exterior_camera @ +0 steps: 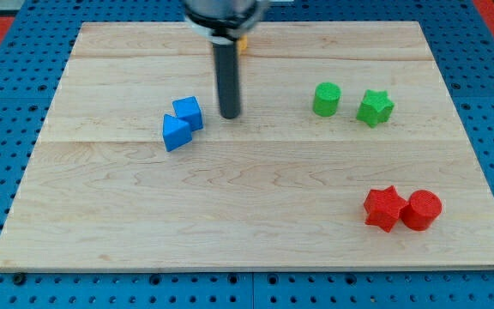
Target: Push the blue cube to the top left of the board
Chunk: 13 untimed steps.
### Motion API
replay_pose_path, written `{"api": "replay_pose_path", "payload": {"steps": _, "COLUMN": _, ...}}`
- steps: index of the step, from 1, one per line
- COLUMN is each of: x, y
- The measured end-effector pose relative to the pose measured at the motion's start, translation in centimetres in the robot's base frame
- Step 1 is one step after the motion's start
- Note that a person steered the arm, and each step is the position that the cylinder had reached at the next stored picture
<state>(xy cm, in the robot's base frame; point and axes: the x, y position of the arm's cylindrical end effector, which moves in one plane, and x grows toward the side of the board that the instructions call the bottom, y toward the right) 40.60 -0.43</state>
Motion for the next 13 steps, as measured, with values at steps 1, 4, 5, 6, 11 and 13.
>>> {"api": "replay_pose_path", "payload": {"steps": 1, "x": 3.9, "y": -4.2}}
{"api": "replay_pose_path", "payload": {"steps": 4, "x": -2.2, "y": -13.6}}
{"api": "replay_pose_path", "payload": {"steps": 5, "x": 1.7, "y": -9.7}}
{"api": "replay_pose_path", "payload": {"steps": 6, "x": 0.0, "y": -7.1}}
{"api": "replay_pose_path", "payload": {"steps": 11, "x": -9.7, "y": -15.9}}
{"api": "replay_pose_path", "payload": {"steps": 13, "x": -16.0, "y": -16.3}}
